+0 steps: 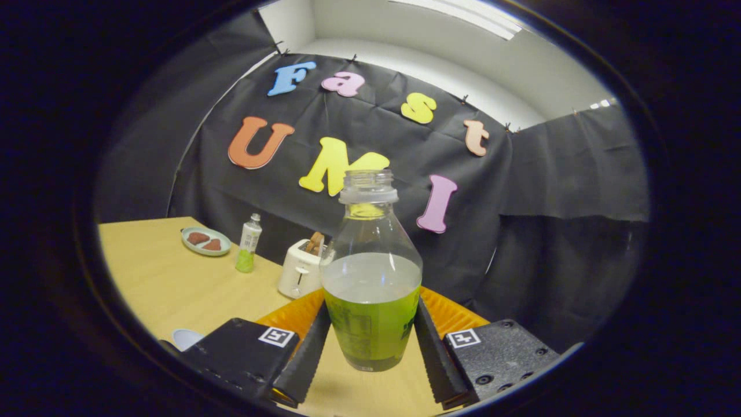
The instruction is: Take the bottle from table, then pour the juice into the cup, finally place the bottle on the coaster
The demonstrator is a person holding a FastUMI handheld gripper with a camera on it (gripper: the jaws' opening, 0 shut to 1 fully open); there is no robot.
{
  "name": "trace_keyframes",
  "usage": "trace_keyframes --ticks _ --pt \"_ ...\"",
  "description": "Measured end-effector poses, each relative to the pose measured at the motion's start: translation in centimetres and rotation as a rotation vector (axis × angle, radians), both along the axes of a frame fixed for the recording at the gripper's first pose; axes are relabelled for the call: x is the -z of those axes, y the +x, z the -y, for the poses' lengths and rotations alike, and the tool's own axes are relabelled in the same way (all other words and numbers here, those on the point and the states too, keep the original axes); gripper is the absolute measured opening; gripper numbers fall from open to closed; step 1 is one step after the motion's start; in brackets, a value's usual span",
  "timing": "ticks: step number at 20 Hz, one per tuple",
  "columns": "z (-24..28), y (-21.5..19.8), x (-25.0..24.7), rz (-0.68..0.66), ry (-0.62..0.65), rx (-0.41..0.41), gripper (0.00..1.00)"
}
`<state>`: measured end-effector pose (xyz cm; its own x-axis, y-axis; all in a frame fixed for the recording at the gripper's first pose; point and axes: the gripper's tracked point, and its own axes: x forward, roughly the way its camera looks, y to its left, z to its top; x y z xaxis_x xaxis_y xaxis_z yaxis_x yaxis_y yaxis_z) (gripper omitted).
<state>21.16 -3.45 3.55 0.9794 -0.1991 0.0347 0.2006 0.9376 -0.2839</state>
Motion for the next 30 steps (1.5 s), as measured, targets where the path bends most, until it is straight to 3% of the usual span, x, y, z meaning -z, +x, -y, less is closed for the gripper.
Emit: trace_keyframes --ticks 4,8,21,30 --pt "-0.6 2.7 2.2 -0.006 0.187 -0.087 0.82" --pt "0.0 5.4 4.4 -0.043 0.263 -0.092 0.82" --pt "-5.3 11.0 11.1 -0.113 0.301 -0.204 0.83" --pt "-6.7 12.7 15.7 -0.185 0.304 -0.191 0.83"
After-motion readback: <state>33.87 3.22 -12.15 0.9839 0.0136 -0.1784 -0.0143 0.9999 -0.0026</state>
